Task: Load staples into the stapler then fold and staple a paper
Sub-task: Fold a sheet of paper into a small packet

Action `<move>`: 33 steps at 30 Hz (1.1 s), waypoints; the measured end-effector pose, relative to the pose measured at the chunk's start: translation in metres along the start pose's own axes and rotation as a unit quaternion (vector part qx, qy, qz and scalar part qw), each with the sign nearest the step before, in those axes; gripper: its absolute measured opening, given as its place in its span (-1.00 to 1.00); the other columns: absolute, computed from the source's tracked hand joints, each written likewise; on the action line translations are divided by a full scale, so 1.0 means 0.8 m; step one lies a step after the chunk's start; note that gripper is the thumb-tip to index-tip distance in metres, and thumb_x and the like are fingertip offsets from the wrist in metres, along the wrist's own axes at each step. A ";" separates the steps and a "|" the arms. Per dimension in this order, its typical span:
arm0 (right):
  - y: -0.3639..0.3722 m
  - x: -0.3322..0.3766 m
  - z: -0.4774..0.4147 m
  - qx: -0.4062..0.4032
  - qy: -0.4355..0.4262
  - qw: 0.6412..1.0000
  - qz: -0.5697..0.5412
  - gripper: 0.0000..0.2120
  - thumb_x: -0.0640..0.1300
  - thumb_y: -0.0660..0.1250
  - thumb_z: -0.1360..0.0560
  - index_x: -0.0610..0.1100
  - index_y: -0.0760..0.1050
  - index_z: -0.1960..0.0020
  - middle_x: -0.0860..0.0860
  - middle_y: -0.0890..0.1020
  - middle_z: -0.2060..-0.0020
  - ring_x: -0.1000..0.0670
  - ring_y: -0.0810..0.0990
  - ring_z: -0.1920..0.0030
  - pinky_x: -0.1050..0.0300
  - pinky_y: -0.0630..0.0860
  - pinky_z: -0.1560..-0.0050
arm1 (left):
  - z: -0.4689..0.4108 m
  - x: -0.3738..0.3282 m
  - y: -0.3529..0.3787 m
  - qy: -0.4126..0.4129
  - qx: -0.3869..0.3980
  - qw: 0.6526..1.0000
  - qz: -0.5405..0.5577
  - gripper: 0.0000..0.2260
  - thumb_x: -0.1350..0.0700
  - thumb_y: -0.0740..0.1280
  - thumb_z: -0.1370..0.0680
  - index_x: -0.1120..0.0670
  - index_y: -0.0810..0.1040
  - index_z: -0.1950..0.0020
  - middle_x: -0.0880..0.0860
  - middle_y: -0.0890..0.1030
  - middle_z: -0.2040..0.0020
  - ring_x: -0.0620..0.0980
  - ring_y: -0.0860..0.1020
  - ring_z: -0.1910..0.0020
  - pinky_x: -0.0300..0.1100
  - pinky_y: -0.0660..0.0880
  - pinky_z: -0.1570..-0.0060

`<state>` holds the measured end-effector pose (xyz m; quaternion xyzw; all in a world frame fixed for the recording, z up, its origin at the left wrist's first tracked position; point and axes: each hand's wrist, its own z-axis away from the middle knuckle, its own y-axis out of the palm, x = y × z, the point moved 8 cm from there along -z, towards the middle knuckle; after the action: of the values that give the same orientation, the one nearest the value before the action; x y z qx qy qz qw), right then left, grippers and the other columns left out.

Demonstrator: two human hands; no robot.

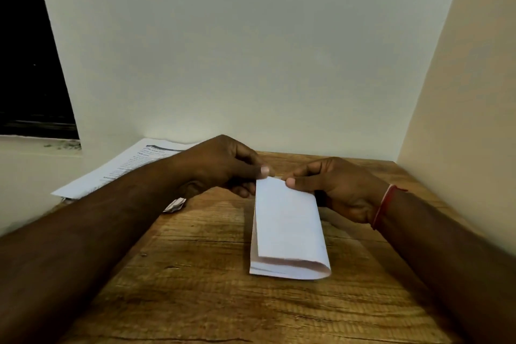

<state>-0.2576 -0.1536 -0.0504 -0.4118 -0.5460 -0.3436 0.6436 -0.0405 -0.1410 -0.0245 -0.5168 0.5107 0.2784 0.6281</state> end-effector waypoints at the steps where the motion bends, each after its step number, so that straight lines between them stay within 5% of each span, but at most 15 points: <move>1: -0.001 0.002 0.001 0.002 -0.003 1.000 -0.029 -0.66 -0.17 0.62 -0.43 -0.33 0.74 -0.14 -0.20 0.82 -0.03 -0.07 0.82 0.04 0.09 0.75 0.07 | 0.000 -0.001 -0.002 0.012 -0.001 0.999 0.038 -0.82 0.09 0.58 -0.61 0.15 0.84 -0.14 0.23 0.81 0.00 0.02 0.77 0.13 -0.17 0.72 0.09; 6: -0.002 0.010 0.003 0.018 -0.023 0.994 -0.105 -0.53 -0.17 0.54 -0.57 -0.40 0.62 -0.39 -0.28 0.76 -0.24 -0.13 0.79 -0.07 -0.01 0.77 -0.08 | -0.004 -0.003 -0.002 0.068 -0.030 0.986 0.149 -0.70 0.04 0.59 -0.52 0.17 0.83 -0.17 0.25 0.82 -0.10 0.06 0.79 0.03 -0.14 0.73 0.02; 10: 0.004 0.007 0.003 0.030 -0.028 0.993 -0.112 -0.47 -0.14 0.56 -0.54 -0.42 0.61 -0.40 -0.29 0.77 -0.21 -0.11 0.80 -0.05 0.01 0.75 -0.04 | -0.006 -0.004 -0.002 0.090 -0.054 0.984 0.141 -0.70 -0.02 0.60 -0.52 0.13 0.85 -0.15 0.27 0.81 -0.16 0.28 0.79 -0.15 -0.02 0.76 -0.09; 14: 0.005 0.005 0.002 0.040 -0.029 0.994 -0.099 -0.54 -0.17 0.59 -0.54 -0.36 0.66 -0.36 -0.25 0.77 -0.25 -0.17 0.80 -0.17 -0.07 0.75 -0.17 | -0.004 -0.003 0.000 0.082 -0.038 0.991 0.094 -0.74 0.00 0.61 -0.55 0.14 0.84 -0.14 0.29 0.81 -0.09 0.22 0.79 -0.04 0.07 0.77 -0.15; 20: 0.009 0.009 0.006 -0.012 -0.056 0.994 0.088 -0.84 -0.24 0.64 -0.52 -0.20 0.80 -0.09 -0.16 0.83 0.00 -0.03 0.79 0.08 0.13 0.74 0.04 | 0.005 -0.002 0.022 0.044 0.035 0.994 -0.091 -0.87 0.03 0.65 -0.57 0.03 0.86 -0.08 0.07 0.85 -0.02 0.03 0.82 0.06 -0.09 0.76 -0.01; 27: 0.020 0.006 0.006 -0.031 -0.055 0.967 0.246 -0.85 -0.19 0.69 -0.49 -0.10 0.80 -0.03 -0.06 0.84 0.14 0.06 0.75 0.15 0.08 0.70 -0.02 | 0.005 0.003 0.039 0.018 0.011 0.958 -0.286 -0.88 -0.01 0.69 -0.51 -0.09 0.86 -0.01 -0.10 0.83 0.12 -0.02 0.78 0.02 0.08 0.69 -0.19; 33: 0.017 0.010 0.004 -0.034 -0.057 0.936 0.345 -0.88 -0.12 0.70 -0.48 0.00 0.80 0.03 0.08 0.80 0.20 0.16 0.72 0.20 0.20 0.64 0.09 | 0.005 0.003 0.039 -0.011 0.009 0.945 -0.327 -0.89 0.03 0.69 -0.52 -0.03 0.83 0.00 -0.06 0.82 0.13 0.01 0.78 0.00 0.09 0.69 -0.19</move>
<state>-0.2450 -0.1450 -0.0444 -0.6155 -0.3939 -0.0950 0.6760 -0.0658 -0.1278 -0.0381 -0.6469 0.3092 0.0582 0.6946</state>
